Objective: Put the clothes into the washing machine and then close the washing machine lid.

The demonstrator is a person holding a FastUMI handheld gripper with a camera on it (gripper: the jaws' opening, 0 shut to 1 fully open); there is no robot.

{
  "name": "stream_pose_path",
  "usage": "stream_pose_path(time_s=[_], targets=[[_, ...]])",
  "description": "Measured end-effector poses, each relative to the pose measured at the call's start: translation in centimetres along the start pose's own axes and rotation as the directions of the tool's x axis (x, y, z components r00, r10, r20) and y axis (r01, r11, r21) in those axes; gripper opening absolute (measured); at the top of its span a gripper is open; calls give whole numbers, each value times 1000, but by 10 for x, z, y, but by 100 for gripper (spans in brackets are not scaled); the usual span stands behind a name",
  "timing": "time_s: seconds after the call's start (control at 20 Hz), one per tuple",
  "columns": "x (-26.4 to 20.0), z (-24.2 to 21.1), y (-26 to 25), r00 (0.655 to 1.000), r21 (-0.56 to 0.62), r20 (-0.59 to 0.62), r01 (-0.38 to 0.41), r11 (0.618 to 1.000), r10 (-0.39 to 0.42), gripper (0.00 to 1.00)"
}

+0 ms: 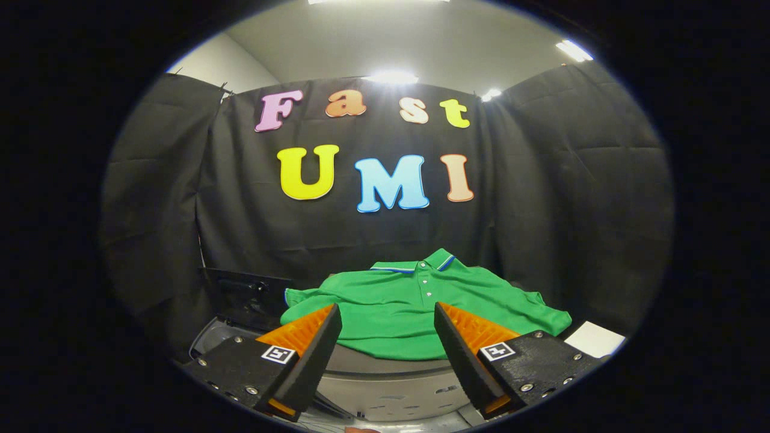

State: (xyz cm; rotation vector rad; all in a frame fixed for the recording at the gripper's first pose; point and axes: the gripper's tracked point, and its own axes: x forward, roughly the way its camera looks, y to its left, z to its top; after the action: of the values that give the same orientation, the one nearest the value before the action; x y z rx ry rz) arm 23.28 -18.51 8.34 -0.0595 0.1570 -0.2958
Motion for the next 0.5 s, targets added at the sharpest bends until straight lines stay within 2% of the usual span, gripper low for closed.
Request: stream_pose_path(time_s=[0.2, 0.5], targets=[[56, -15, -21, 992, -40, -123, 9, 999, -14, 96], [107, -37, -27, 970, -1, -241, -26, 1000, 25, 96]])
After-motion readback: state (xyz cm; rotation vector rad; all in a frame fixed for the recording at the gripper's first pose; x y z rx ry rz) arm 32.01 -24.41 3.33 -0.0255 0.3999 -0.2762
